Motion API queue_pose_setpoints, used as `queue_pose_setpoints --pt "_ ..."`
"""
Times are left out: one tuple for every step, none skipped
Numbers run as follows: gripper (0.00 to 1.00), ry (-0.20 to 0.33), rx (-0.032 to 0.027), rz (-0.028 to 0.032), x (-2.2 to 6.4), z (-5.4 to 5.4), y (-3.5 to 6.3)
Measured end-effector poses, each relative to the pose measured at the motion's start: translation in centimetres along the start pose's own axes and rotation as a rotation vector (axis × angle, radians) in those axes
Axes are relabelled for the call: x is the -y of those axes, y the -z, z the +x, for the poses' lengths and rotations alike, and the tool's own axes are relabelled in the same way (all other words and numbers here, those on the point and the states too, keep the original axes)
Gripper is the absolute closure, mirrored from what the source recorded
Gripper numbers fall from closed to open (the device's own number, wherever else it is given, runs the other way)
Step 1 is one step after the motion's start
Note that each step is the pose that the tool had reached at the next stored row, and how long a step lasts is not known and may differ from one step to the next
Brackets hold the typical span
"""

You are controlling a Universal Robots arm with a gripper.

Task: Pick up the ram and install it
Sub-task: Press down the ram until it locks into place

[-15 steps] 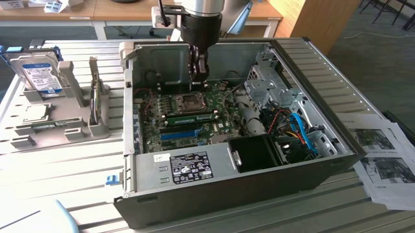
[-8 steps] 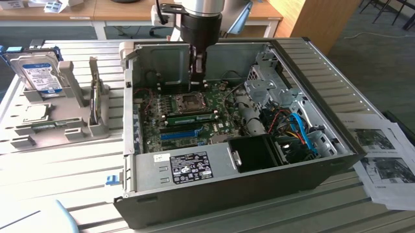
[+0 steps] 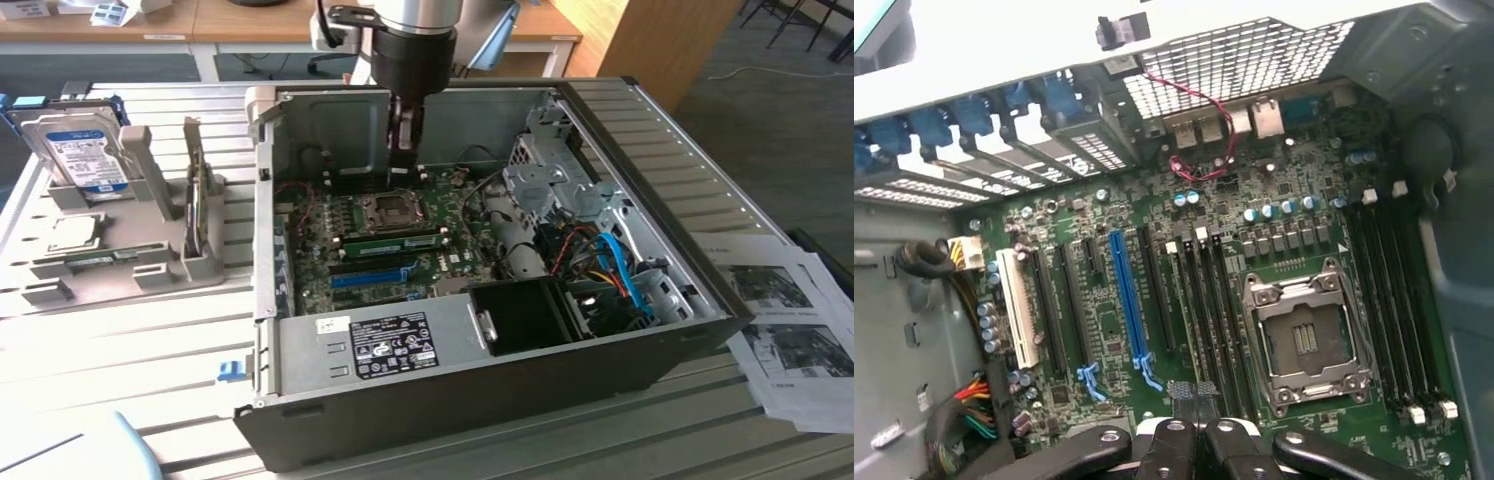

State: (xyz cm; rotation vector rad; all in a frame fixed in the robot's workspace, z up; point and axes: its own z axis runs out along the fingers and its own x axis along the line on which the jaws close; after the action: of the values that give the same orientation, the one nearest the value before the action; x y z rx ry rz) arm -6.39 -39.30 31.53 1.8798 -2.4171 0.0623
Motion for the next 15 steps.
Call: queue_pose_setpoints --pt "0.91 -0.003 0.0022 -0.0008 0.0 0.0 0.0" --pt "0.91 -0.005 0.0065 -0.002 0.0 0.0 -0.01" --pt "0.91 -0.008 0.0095 -0.0031 0.0 0.0 0.0" --pt "0.91 -0.011 0.0116 -0.0038 0.0 -0.01 0.0" --pt "0.91 -0.014 0.0134 -0.0046 0.0 -0.01 0.0" --pt "0.91 -0.018 0.0151 -0.0053 0.0 -0.01 0.0" --pt "0.91 -0.023 0.0169 -0.0062 0.0 -0.01 0.0" --pt "0.91 -0.029 0.019 -0.0071 0.0 -0.01 0.0" --pt "0.91 -0.037 0.0212 -0.0083 0.0 -0.01 0.0" --pt "0.91 -0.047 0.0233 -0.0096 0.0 0.0 0.0" --pt "0.91 -0.057 0.0253 -0.0109 0.0 0.0 0.0" --pt "0.91 -0.068 0.0274 -0.0122 0.0 0.0 0.0" --pt "0.91 -0.079 0.0292 -0.0135 0.0 0.0 0.0" --pt "0.91 -0.09 0.0311 -0.0149 0.0 -0.01 0.0" --pt "0.91 -0.102 0.0328 -0.0162 0.0 0.0 0.0"
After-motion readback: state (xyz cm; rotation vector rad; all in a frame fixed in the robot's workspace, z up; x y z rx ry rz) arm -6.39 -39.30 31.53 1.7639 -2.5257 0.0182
